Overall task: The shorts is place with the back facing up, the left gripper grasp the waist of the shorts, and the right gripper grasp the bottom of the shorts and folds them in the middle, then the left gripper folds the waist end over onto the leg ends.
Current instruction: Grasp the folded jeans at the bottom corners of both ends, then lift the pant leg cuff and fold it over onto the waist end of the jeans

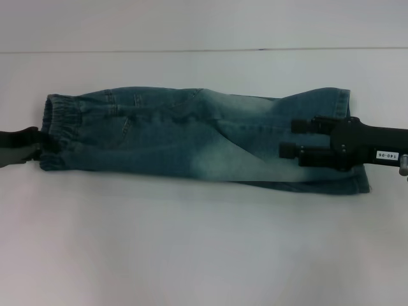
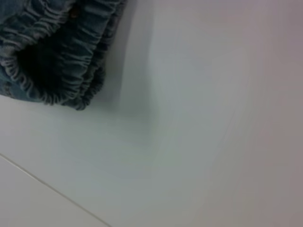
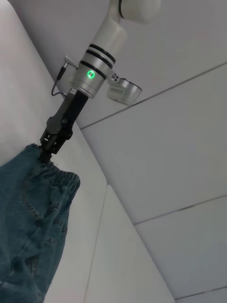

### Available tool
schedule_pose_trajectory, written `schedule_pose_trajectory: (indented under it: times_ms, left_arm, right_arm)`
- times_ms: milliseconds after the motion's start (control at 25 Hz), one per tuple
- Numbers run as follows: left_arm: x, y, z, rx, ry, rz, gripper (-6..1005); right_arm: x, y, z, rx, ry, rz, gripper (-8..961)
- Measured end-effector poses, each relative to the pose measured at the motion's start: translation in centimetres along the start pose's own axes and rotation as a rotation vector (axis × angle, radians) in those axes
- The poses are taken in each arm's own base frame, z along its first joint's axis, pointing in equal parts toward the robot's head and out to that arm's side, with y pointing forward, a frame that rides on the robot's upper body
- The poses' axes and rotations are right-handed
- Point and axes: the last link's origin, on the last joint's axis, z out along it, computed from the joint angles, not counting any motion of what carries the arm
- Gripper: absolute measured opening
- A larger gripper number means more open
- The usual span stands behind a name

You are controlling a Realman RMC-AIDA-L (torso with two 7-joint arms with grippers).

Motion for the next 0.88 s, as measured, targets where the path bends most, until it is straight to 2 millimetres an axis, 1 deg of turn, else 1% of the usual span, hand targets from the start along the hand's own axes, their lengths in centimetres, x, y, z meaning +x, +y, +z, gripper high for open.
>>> schedule_pose_trajectory:
  times_ms: [240, 480, 680, 840, 880]
  left_arm:
    - [0.0, 1.0, 0.6, -0.018, -0.009, 0.036, 359]
    - [0.2, 1.5, 0.7, -0.036, 0.000, 0.067, 137]
    - [0.3, 1.7, 0.6, -0.053, 0.009, 0.089, 76]
    - [0.5, 2.0, 0.4, -0.071, 0.016, 0.101, 72]
    - [0.7, 2.3, 0.0, -0.104, 0.030, 0.109, 71]
  right_arm:
    - [0.0, -0.1, 0.1, 0.008, 0.001, 0.001, 837]
    - [0.1, -0.3, 0.2, 0.024, 0.001, 0.007, 838]
    - [0.2, -0.3, 0.3, 0.027, 0.004, 0.009, 831]
    - [0.2, -0.4, 0.5, 0.037, 0.000, 0.009, 801]
    - [0.2, -0.5, 0.5, 0.043, 0.000, 0.009, 794]
